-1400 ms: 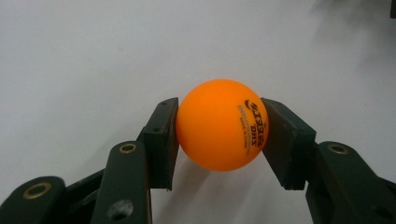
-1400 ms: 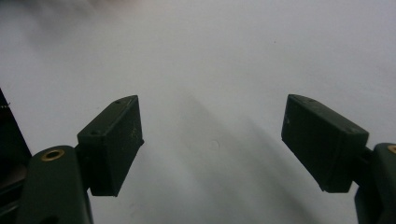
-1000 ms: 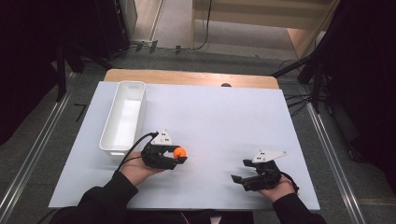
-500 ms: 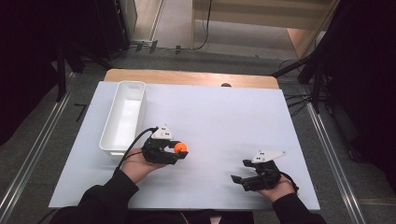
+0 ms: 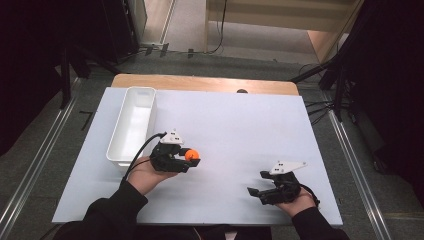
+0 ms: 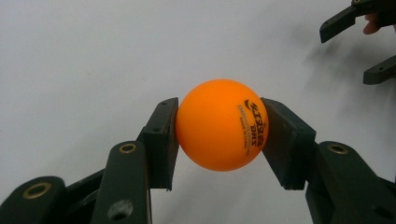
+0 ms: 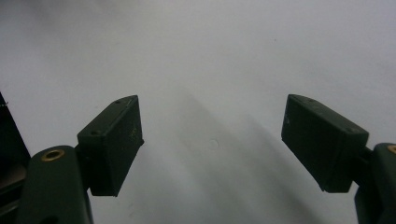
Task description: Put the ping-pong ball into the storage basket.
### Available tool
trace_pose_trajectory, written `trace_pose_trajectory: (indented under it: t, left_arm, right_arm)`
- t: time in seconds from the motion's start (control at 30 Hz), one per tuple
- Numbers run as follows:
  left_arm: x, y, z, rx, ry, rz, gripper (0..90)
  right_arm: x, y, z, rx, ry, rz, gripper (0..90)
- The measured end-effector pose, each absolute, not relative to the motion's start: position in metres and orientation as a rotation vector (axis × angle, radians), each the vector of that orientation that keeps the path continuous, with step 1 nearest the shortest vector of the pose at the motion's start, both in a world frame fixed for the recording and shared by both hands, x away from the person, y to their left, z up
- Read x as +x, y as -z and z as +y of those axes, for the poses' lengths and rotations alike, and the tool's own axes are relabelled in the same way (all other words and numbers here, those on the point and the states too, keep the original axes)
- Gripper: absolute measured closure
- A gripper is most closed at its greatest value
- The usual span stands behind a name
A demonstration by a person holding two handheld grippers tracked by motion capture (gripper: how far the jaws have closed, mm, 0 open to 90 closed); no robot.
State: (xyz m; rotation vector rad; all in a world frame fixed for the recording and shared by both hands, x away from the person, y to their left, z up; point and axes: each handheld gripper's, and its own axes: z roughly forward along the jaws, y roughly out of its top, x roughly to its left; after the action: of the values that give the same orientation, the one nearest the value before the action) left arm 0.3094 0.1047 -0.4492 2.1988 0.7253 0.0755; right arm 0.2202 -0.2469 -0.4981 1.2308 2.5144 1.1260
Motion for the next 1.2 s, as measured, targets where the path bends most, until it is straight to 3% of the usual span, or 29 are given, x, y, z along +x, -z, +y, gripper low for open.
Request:
trace_pose_trajectory:
  t: [1.2]
  left_arm:
    - [0.323, 0.42, 0.098, 2.21, -0.078, 0.739, 50.4]
  right_arm:
    - [0.22, 0.498, -0.248, 1.239, -1.128, 2.504, 19.0]
